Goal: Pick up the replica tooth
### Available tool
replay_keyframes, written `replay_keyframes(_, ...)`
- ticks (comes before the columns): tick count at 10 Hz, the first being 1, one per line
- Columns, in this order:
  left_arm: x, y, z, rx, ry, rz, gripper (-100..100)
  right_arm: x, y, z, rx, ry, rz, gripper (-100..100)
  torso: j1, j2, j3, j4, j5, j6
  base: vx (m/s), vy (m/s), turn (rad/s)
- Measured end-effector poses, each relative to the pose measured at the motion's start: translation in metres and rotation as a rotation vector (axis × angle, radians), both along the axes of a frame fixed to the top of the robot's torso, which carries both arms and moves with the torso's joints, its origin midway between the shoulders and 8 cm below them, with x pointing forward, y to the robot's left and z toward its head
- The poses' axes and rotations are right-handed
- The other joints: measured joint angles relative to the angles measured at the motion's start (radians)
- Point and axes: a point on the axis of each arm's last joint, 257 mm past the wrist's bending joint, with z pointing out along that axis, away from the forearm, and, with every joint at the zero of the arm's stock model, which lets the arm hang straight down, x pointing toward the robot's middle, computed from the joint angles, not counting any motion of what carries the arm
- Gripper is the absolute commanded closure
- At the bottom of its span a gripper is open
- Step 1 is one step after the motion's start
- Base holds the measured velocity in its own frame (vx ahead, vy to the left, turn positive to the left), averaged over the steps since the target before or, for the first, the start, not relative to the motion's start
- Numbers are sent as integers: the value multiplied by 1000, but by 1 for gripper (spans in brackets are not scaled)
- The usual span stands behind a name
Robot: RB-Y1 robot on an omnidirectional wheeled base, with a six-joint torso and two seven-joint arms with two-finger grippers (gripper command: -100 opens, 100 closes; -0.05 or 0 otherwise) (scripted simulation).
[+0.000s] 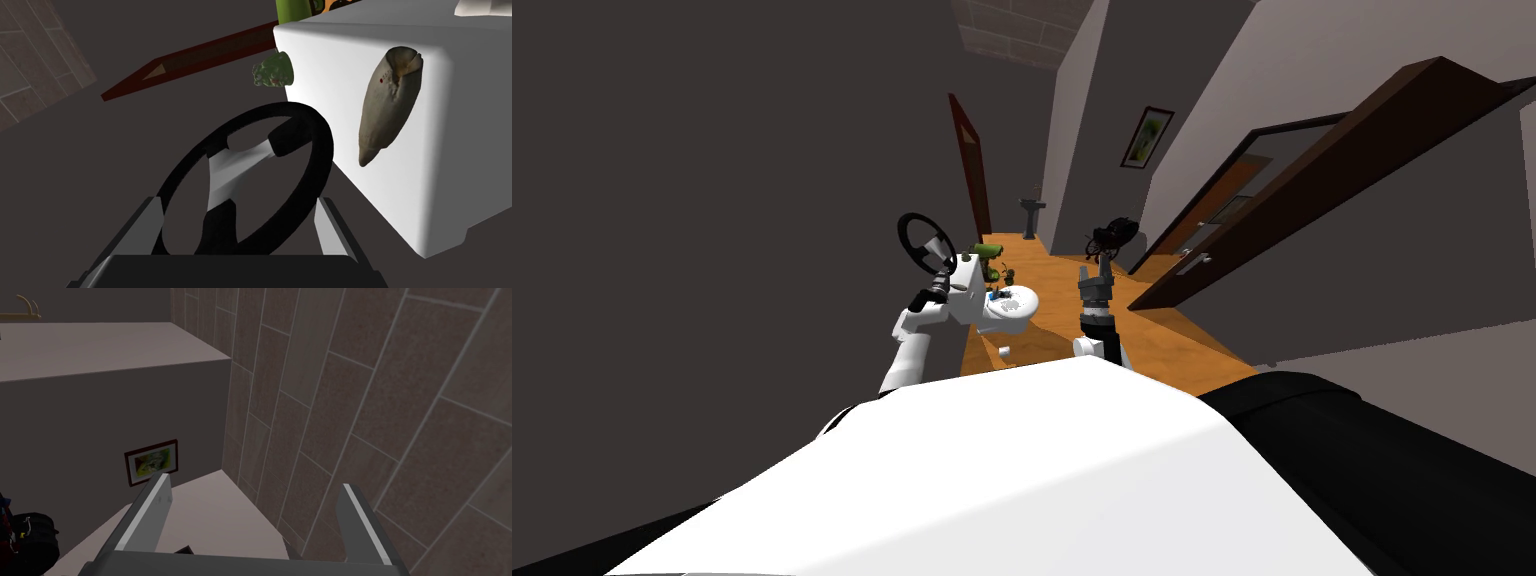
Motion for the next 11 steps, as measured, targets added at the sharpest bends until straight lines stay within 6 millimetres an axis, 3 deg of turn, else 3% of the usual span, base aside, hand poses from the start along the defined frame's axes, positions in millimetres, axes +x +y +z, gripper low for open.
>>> replay_keyframes(3,18,-8,-20,-22,95,-11,-100,0,0,0,0,0,0,0,1,0,0,0,0,0,-5,3,26)
replay_keyframes(11,35,-37,-71,-67,340,-61,-100,0,0,0,0,0,0,0,1,0,0,0,0,0,0,15,26)
